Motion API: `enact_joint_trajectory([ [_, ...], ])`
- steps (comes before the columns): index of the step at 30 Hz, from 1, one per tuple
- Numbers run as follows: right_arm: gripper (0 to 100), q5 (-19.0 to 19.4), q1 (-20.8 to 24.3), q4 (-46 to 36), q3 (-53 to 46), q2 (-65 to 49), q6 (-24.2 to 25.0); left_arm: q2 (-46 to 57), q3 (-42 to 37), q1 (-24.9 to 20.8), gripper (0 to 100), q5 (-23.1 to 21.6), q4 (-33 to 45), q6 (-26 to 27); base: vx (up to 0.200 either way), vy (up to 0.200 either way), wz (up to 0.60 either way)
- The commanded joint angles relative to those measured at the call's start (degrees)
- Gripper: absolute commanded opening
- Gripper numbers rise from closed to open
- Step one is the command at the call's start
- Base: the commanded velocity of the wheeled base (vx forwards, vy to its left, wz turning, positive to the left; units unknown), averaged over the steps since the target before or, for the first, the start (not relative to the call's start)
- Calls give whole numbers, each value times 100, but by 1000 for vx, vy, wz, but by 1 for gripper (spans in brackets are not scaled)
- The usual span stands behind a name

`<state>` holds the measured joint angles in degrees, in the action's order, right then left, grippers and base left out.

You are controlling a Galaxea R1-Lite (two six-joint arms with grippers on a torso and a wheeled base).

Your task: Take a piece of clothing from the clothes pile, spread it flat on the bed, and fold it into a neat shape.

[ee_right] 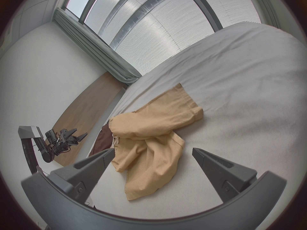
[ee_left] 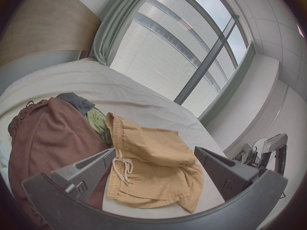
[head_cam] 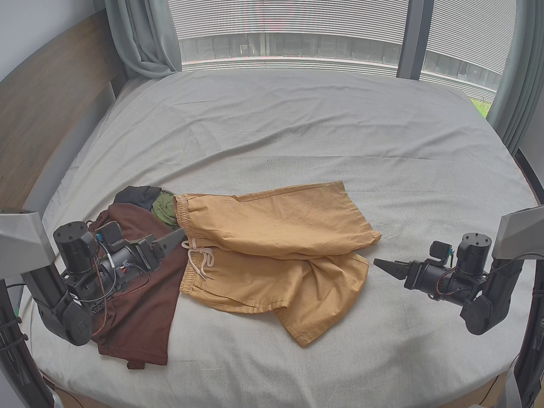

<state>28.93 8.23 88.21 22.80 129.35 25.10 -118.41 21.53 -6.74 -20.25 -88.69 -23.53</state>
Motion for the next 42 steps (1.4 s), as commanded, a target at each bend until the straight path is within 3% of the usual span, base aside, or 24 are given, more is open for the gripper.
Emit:
enact_joint_trajectory([
  [1,100,-10,144,3,85,485,30,-165,-26,33,100,-5,-8,32,0,0,0],
  [11,100,-36,443,3,208,793,487,-165,-17,33,100,-14,-8,41,0,0,0],
  [24,100,-282,671,12,586,1549,716,-156,18,76,100,-5,-8,41,0,0,0],
  [28,100,-291,829,21,638,1549,1041,-165,27,103,100,-5,-8,41,0,0,0],
  [42,100,-423,1014,38,876,1496,1357,-165,36,103,100,-14,-8,50,0,0,0],
])
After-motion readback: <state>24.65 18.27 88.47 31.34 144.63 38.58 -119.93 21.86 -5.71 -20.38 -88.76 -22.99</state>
